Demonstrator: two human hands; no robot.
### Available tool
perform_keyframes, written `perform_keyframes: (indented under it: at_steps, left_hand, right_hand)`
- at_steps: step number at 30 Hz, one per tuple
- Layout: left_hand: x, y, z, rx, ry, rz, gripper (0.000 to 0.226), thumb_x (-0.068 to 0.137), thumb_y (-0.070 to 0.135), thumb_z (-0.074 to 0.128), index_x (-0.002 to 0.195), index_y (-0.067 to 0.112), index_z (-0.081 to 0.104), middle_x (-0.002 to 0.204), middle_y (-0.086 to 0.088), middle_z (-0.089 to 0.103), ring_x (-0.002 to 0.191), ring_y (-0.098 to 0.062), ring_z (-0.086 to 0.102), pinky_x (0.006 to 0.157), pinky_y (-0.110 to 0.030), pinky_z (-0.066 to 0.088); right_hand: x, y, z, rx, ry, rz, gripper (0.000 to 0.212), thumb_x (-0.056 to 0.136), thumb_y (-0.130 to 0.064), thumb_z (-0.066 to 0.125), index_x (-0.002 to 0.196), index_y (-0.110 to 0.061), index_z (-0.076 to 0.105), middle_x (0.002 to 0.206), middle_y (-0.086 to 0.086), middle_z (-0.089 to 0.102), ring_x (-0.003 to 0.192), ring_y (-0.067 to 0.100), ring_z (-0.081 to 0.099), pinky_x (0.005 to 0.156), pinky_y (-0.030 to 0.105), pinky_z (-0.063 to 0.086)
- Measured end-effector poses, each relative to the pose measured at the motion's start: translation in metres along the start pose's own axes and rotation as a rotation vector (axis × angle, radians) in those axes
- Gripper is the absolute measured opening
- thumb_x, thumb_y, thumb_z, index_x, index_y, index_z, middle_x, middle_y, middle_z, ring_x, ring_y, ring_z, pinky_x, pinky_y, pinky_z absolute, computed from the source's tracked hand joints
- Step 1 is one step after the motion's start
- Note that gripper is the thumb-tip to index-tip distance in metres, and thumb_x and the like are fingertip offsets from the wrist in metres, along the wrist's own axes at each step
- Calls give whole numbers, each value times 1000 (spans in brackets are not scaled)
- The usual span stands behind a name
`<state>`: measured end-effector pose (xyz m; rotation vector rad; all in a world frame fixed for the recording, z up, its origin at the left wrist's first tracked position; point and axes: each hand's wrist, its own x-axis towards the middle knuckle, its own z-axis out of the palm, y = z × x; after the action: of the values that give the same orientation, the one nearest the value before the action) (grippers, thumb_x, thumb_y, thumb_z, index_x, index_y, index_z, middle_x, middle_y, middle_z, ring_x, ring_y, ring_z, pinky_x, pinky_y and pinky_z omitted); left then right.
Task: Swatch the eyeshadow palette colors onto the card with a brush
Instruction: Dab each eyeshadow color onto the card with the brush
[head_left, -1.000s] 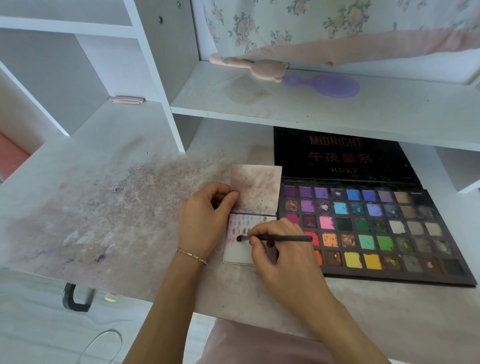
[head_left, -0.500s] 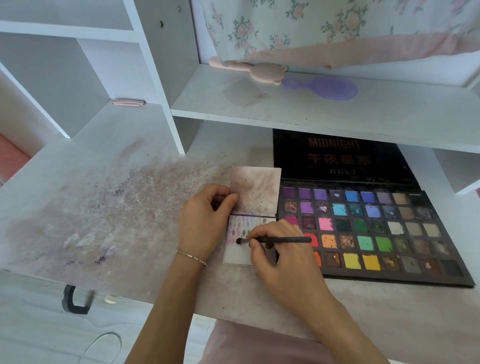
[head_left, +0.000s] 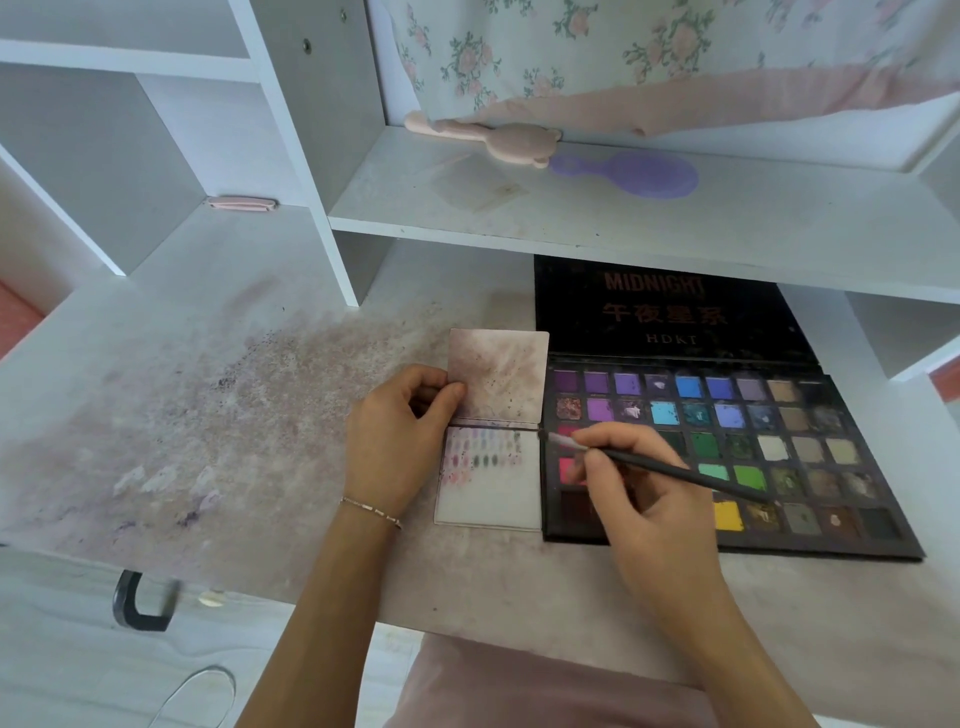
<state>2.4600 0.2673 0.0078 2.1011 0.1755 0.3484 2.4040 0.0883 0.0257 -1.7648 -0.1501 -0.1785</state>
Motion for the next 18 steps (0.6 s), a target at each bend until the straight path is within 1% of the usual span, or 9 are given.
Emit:
perform_keyframes:
  at_steps: [4,6,9,11,13,15,18]
  left_hand:
    - [0,0,0,7,5,0,12,80,22,65,72,30,61,67,16,61,64,0,57,58,-3,40]
    - [-1,0,0,10,10,-3,9,80,22,66,73,27,63,67,16,61,64,0,57,58,-3,40]
    - [-1,1,0,12,10,1,15,80,21,66,71,31,60,67,16,60,64,-1,57,58,-3,40]
    - [-2,1,-1,22,5,3,10,80,20,65,73,27,62,67,16,60,65,-1,57,59,-3,40]
    - [-2,1,-1,38,6,5,6,80,19,65,76,23,64,68,15,60,66,0,56,59,-4,40]
    - [-3,1,0,42,8,-1,4,81,20,65,77,21,64,69,13,61,67,-1,57,62,-10,42]
    - [-3,2,1,39,15,-10,3,81,20,65,78,21,65,70,11,63,67,-4,58,64,-17,45]
  right_hand:
    - [-1,-1,-24,-51,77,-22,22,83,-18,49,82,-36,62,79,-2,63,67,14,58,58,20,49]
    - [-1,2,-35,-82,115,-10,19,86,-20,50,79,-32,62,77,-5,64,68,10,60,57,18,49]
    - [-2,8,-51,-139,182,-6,30,89,-7,52,79,-33,61,76,-7,65,68,9,61,57,14,50]
    - [-2,11,-60,-151,207,5,30,87,-5,51,81,-33,59,75,-6,65,71,8,63,60,12,50]
    - [-2,13,-65,-197,199,-4,33,86,-3,52,82,-35,58,72,-9,65,77,2,62,62,8,48]
    - [-2,14,-68,-260,183,-30,36,85,0,53,84,-35,57,82,-13,62,81,-3,60,64,5,47]
    - [-3,16,-71,-332,180,-69,37,84,5,53,86,-31,56,87,-12,60,84,-8,57,66,3,43]
